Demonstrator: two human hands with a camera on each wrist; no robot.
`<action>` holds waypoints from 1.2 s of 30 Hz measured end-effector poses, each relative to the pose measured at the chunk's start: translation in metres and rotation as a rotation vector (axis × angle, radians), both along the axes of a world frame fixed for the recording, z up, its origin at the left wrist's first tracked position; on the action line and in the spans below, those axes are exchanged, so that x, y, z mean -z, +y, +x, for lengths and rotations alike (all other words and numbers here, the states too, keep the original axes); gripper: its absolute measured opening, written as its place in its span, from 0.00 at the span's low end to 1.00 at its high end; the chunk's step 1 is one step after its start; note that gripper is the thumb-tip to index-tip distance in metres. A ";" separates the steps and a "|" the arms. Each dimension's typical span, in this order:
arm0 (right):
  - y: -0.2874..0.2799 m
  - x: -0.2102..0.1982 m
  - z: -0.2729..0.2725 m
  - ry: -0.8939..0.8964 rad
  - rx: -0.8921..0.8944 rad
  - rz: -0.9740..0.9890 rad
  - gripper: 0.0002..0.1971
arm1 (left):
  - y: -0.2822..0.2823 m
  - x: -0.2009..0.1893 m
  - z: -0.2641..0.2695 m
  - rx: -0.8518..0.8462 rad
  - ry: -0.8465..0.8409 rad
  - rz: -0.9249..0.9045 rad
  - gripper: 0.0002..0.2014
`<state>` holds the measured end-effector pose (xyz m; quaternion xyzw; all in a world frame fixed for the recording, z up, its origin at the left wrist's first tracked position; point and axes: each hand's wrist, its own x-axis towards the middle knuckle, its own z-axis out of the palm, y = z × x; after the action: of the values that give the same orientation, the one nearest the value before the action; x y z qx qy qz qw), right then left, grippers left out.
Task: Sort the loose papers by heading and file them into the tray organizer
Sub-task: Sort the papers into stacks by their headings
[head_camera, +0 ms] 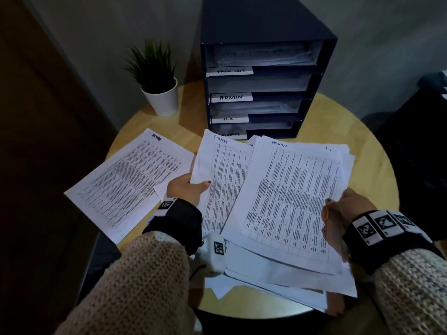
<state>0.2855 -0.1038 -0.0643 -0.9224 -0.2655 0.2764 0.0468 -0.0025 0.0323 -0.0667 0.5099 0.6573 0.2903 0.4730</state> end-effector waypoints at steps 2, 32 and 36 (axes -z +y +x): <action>-0.001 0.002 0.002 0.009 0.024 0.032 0.17 | -0.003 0.001 0.003 -0.004 0.005 -0.012 0.13; -0.005 0.000 -0.004 0.213 0.170 0.400 0.13 | 0.025 -0.142 -0.020 -0.103 -0.084 0.784 0.15; -0.007 0.000 -0.011 0.493 0.283 0.645 0.22 | 0.005 -0.099 0.006 0.104 0.070 0.492 0.10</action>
<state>0.2742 -0.1107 -0.0646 -0.7942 -0.1900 0.3824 0.4322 0.0039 0.0370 0.0326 0.6526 0.5556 0.3990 0.3258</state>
